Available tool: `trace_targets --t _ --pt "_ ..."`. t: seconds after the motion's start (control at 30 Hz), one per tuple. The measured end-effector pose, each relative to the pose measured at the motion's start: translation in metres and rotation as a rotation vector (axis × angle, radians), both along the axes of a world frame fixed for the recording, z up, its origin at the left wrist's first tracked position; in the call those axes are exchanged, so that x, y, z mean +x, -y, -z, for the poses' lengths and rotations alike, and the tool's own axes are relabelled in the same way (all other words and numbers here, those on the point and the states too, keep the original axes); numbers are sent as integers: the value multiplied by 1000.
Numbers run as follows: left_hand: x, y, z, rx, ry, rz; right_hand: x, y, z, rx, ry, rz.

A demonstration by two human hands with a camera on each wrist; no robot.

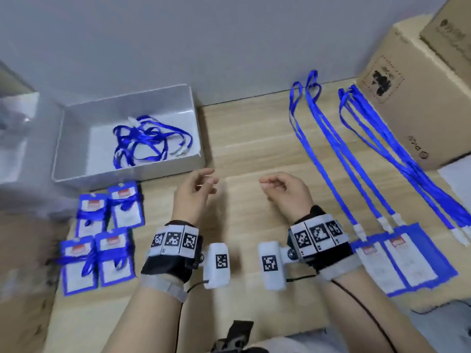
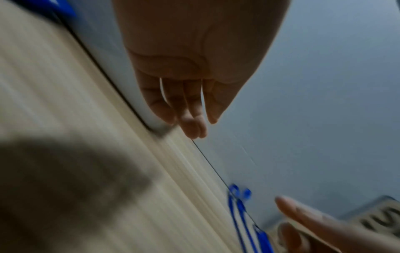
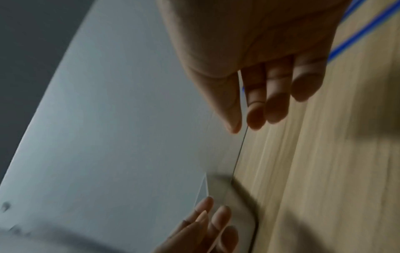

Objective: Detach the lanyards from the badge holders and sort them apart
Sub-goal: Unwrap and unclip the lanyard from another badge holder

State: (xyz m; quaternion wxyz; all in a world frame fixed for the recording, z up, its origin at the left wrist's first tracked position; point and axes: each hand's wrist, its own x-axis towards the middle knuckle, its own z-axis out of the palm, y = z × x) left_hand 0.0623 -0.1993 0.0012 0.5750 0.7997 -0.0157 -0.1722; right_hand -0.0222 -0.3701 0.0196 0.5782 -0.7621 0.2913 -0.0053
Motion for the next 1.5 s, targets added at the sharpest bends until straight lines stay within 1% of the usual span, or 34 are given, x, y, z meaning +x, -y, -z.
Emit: trace_targets --t 0.1,0.17,0.23,0.3,0.37,0.43,0.5,0.57,0.63,0.7,0.8,0.9,0.97,1.07,1.1,1.23,1.33,1.43,1.5 --pt "-3 -76 9 109 25 -226 33 -61 16 114 -64 -213" --pt "-7 -111 12 205 53 -324 47 -91 31 177 -126 -299" --pt "-12 -149 18 355 71 -424 58 -127 44 237 -213 -401" --pt "-16 -180 26 456 28 -493 64 -159 52 312 -271 -450" --pt "-19 -199 35 528 -28 -493 66 -183 59 367 -314 -500" --pt "-22 -208 39 593 -22 -432 66 -204 66 380 -360 -561" --pt "-23 -211 40 642 -2 -369 64 -219 73 325 -386 -621" --pt "-22 -212 40 650 4 -347 64 -230 74 242 -392 -679" --pt "-22 -210 37 603 -7 -365 65 -235 72 166 -376 -744" --pt "-21 -206 32 506 -24 -403 66 -236 69 171 -368 -759" --pt "-20 -199 23 307 -5 -436 63 -226 63 270 -342 -665" --pt "-19 -188 13 22 -23 -481 60 -203 47 337 -253 -601" --pt "-17 -173 6 -110 -40 -477 58 -183 31 388 -177 -566" --pt "-14 -141 -7 -180 -61 -374 51 -149 5 473 -65 -425" --pt "-14 -129 -13 -202 -70 -325 48 -137 -3 472 -32 -382" --pt "-22 -76 -38 -373 -146 -106 31 -91 -32 347 125 -266" --pt "-30 -45 -47 -417 -204 70 18 -61 -45 256 203 -189" --pt "-36 -22 -52 -419 -237 114 6 -37 -55 180 232 -191" --pt "-38 -11 -52 -401 -223 116 -2 -25 -57 162 227 -201"
